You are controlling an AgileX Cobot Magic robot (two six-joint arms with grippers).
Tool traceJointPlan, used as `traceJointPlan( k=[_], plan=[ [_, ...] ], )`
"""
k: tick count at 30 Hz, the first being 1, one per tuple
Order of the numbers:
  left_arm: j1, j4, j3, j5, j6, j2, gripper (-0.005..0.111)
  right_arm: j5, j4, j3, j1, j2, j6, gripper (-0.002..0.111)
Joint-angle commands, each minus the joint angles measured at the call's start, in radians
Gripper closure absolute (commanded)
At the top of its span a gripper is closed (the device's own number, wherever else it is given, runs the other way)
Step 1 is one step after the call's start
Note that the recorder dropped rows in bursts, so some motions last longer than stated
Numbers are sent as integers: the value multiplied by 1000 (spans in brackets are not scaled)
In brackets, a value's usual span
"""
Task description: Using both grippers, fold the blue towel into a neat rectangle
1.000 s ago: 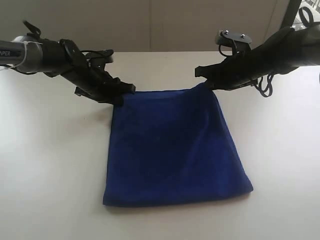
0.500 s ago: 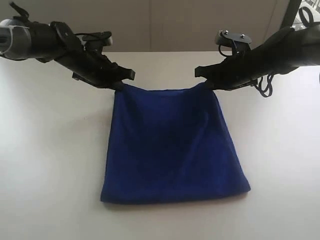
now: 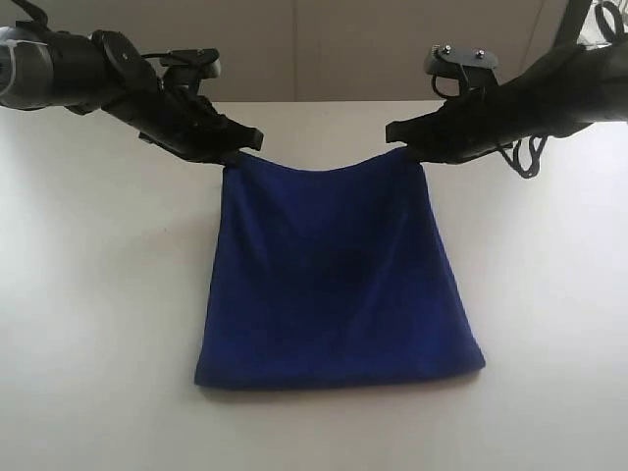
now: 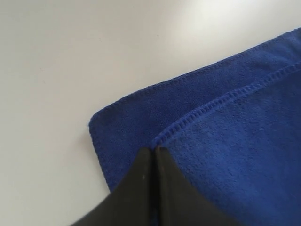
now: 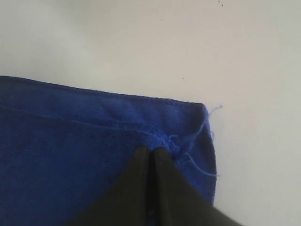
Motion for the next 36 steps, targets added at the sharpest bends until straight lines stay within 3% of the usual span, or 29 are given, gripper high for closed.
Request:
traceJointPlan(
  k=[1,25,36],
  plan=[
    [0,-6,1,-16,9,-12,107,-41,-6,-4,-2,-16,-22,108],
    [0,3,1,-72,9,-72,107,-37,-9,-4,-2,-53,-44,108],
    [0,3,1,-160,9,1,107,-157,-9,-4,-2,-44,-44,108]
  ],
)
